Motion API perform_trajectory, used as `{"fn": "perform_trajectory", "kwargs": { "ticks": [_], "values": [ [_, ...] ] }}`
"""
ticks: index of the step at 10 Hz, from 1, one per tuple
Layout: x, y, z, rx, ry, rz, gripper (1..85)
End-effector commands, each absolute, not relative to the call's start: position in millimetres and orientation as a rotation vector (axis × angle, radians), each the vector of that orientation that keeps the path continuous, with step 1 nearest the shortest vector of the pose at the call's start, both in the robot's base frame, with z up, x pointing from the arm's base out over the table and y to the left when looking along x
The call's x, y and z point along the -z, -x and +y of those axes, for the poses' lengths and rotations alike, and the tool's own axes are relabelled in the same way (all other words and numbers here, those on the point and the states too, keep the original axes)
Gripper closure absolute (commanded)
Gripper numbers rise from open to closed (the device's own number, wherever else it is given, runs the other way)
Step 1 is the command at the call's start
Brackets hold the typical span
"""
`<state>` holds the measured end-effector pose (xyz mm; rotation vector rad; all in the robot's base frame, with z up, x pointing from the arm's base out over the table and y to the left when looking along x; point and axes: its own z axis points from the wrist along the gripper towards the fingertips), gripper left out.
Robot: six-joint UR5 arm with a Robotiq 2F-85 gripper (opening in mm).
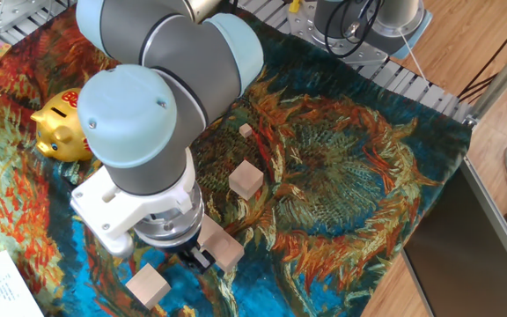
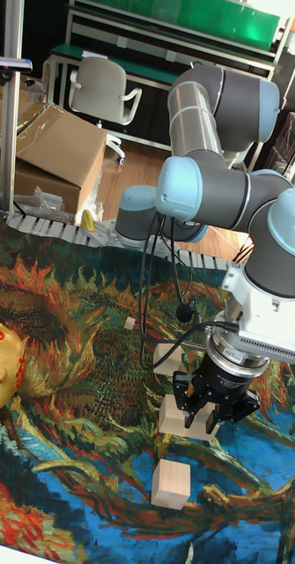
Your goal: Drop coins into a piggy bank
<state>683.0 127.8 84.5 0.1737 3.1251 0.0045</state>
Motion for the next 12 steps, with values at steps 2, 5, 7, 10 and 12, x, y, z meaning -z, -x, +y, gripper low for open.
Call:
{"fn": "perform_trajectory", "kwargs": {
  "ticks": [2,5,7,10,12],
  "values": [
    [-86,-682,134,-0.048,-0.155,3.134,49.3],
    [-86,-681,133,-0.040,-0.155,3.137,49.3],
    [-75,-682,130,-0.032,-0.178,3.149,49.3],
    [-75,-676,124,-0.049,-0.180,3.153,49.7],
    [-75,-678,122,-0.035,-0.189,3.141,49.7]
  ]
}}
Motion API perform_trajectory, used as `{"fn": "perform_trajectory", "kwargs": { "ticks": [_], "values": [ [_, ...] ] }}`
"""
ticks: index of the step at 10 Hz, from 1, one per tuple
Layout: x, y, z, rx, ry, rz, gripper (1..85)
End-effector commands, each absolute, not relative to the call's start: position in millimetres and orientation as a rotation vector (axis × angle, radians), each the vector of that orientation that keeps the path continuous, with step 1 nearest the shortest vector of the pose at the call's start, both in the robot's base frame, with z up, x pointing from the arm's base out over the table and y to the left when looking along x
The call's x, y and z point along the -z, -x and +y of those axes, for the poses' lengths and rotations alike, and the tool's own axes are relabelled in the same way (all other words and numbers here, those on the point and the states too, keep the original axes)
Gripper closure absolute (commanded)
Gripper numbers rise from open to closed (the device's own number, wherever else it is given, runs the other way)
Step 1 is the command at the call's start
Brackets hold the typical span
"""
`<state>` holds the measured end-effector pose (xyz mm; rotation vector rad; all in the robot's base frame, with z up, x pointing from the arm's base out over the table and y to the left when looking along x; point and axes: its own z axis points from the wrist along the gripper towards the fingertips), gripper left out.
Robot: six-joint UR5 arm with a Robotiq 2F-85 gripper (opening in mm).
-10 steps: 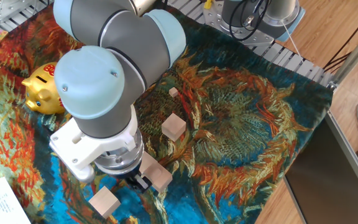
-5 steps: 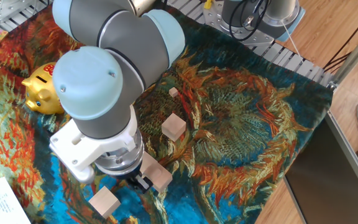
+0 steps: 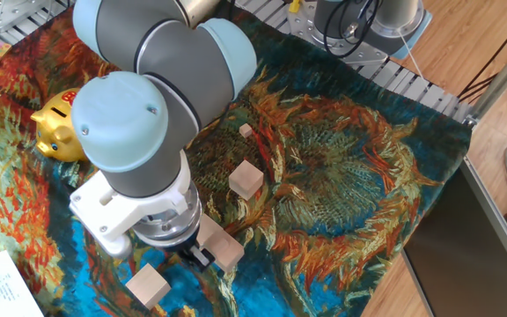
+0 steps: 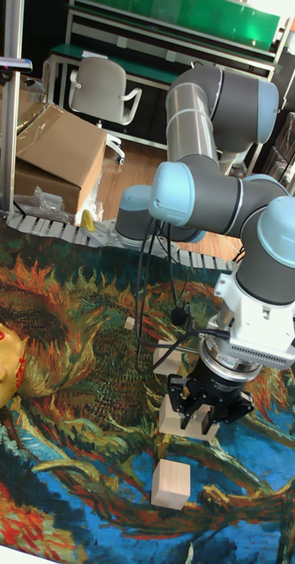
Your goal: Drop coins into a piggy bank
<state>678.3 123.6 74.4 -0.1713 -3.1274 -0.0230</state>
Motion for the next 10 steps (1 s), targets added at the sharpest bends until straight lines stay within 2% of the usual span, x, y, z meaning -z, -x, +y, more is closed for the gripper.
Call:
{"fn": "perform_trajectory", "kwargs": {
  "ticks": [1,7,10],
  "values": [
    [-75,-678,119,0.020,0.191,-3.129,49.7],
    [-79,-679,129,0.025,0.293,-3.110,50.3],
    [-75,-681,127,0.018,0.308,-3.111,53.7]
  ]
}}
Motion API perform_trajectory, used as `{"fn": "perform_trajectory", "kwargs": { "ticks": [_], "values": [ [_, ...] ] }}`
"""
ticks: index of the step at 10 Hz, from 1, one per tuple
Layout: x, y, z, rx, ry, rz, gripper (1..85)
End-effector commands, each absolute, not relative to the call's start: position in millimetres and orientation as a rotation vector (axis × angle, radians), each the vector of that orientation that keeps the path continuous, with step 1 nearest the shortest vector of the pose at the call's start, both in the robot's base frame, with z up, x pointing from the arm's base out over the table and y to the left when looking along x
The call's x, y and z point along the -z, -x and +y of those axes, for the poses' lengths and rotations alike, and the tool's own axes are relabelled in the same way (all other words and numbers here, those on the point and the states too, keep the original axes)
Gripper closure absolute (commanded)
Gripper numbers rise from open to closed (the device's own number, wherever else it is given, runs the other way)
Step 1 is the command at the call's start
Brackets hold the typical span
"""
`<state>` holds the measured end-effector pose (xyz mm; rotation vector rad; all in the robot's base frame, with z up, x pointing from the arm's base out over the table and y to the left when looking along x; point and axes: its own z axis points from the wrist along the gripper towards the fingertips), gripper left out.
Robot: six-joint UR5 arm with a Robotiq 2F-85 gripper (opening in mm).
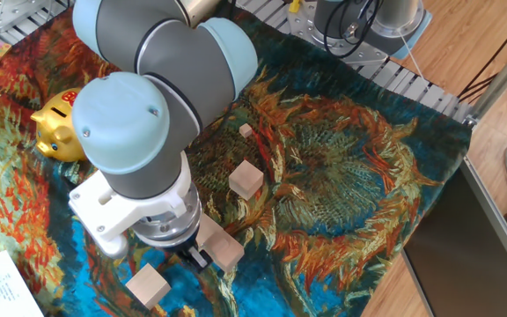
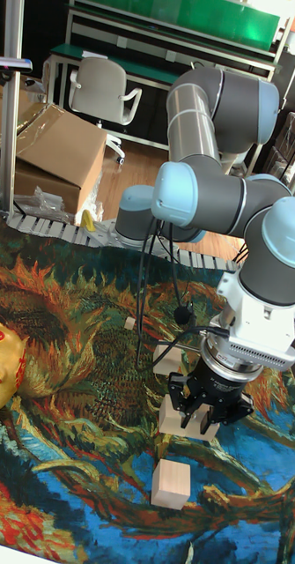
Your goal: Drop coins into a piggy bank
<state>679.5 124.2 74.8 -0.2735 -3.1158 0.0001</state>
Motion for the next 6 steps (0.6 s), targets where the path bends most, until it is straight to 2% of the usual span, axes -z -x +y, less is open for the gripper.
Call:
{"fn": "perform_trajectory", "kwargs": {
  "ticks": [1,6],
  "values": [
    [-77.1,-681.0,128.2,0.033,0.308,-3.112,53.7],
    [-76.9,-677.1,121.4,-0.010,0.307,-3.099,54.3]
  ]
}}
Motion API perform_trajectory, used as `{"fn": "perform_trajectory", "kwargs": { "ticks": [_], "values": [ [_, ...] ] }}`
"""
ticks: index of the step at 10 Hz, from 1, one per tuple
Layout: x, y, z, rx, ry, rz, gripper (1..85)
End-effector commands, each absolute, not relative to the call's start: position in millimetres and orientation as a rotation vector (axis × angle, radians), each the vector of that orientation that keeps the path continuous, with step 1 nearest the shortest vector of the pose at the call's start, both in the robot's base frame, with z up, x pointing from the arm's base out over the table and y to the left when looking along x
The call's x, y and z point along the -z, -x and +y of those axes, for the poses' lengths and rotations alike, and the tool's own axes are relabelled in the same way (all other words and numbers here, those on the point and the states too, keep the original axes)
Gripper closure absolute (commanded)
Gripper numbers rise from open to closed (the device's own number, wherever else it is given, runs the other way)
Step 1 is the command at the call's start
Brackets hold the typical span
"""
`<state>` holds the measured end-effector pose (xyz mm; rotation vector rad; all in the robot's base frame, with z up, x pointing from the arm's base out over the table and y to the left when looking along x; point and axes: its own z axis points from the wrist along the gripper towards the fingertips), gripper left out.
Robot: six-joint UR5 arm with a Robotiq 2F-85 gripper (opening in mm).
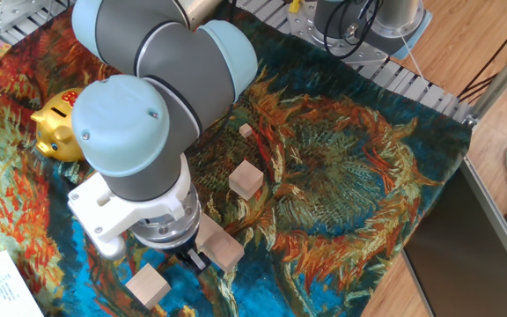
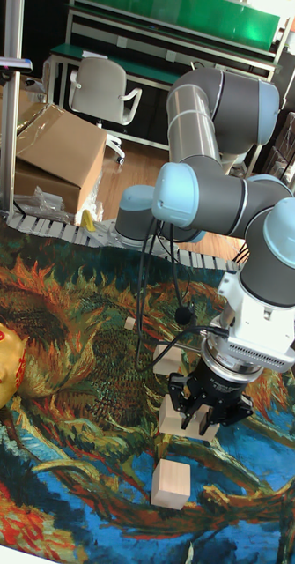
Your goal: Drop coins into a piggy bank
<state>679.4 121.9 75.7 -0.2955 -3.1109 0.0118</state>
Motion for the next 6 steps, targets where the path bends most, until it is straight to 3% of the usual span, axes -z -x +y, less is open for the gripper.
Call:
{"fn": "perform_trajectory", "kwargs": {
  "ticks": [1,6],
  "values": [
    [-76.1,-675.2,122.5,0.006,0.309,-3.093,54.3],
    [-73.8,-675.8,127.3,0.013,0.313,-3.095,54.7]
  ]
}}
